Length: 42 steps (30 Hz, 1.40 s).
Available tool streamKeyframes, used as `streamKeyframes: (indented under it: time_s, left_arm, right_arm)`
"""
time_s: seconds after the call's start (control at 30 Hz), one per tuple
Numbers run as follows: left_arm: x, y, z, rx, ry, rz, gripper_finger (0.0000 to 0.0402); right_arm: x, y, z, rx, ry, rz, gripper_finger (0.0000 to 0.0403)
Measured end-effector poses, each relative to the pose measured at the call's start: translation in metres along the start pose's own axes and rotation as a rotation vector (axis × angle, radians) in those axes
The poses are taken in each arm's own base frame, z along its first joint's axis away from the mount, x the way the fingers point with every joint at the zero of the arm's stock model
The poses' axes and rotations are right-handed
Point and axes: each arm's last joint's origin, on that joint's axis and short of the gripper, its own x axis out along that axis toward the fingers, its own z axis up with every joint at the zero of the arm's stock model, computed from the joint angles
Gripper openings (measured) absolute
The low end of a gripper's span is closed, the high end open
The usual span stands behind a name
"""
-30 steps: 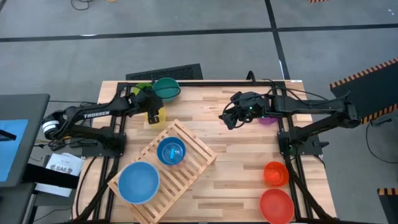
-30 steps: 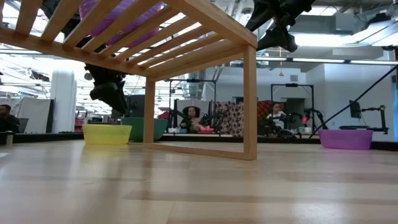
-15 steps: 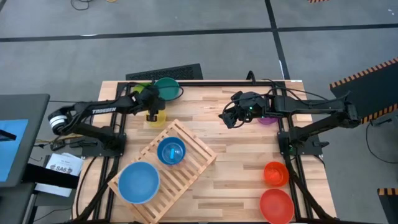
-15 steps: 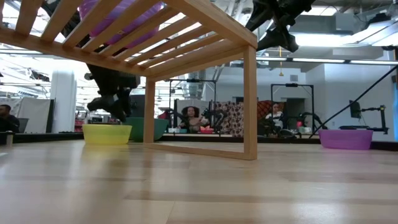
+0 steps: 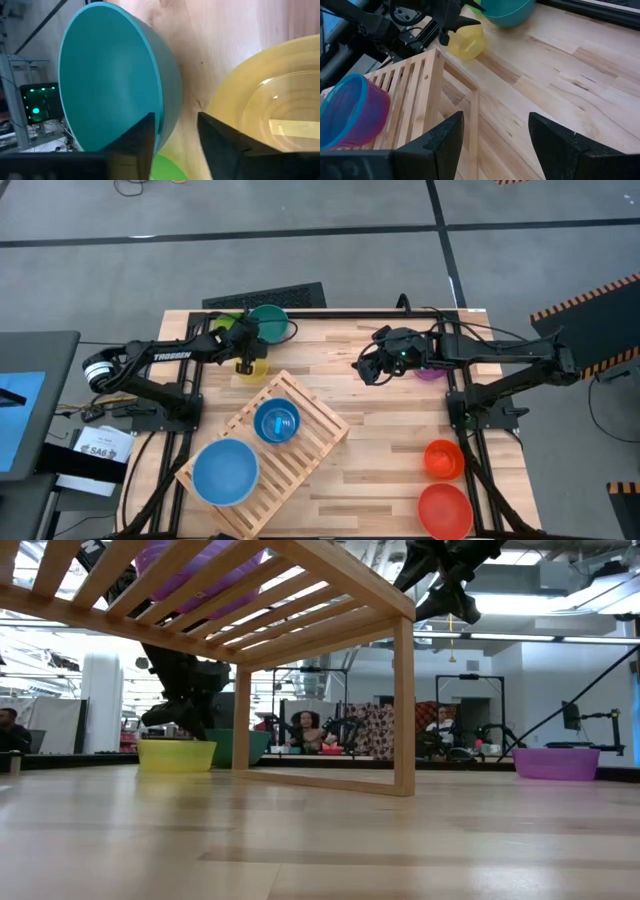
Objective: Place and stack bowls onto a shelf
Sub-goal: Stack the large green bowl on the shelf on top of the large blue bowl on the shelf
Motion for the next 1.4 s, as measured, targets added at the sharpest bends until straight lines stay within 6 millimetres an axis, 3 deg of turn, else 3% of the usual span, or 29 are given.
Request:
streamKeyframes:
  time_s: [0.2,0.53,0.83,1.0,1.17,1.4]
  left_arm:
    - [0.0,0.0,0.0,0.002,-0.008,-0.003,0.0014]
    - [-0.006,0.003,0.002,-0.021,-0.032,0.008,0.0001]
    - [-0.046,0.026,0.013,-0.104,-0.131,0.087,0.0]
    - [-0.095,0.036,0.026,-0.184,-0.203,0.056,0.0]
    - [-0.17,0.05,0.038,-0.319,-0.249,-0.035,0.0]
    - [-0.273,0.072,0.042,-0.663,-0.356,-0.294,0.0]
  right_arm:
    - [0.0,0.0,0.0,0.007,-0.001,-0.001,0.0248]
    - [0.0,0.0,0.0,0.008,-0.001,-0.001,0.0248]
    - [0.0,0.0,0.0,0.007,-0.001,-0.001,0.0248]
    - [0.0,-0.001,0.0,0.007,-0.018,-0.019,0.0248]
    - [0.0,-0.001,0.0,0.014,-0.019,-0.021,0.0248]
    - [0.0,-0.001,0.0,0.014,-0.019,-0.021,0.0248]
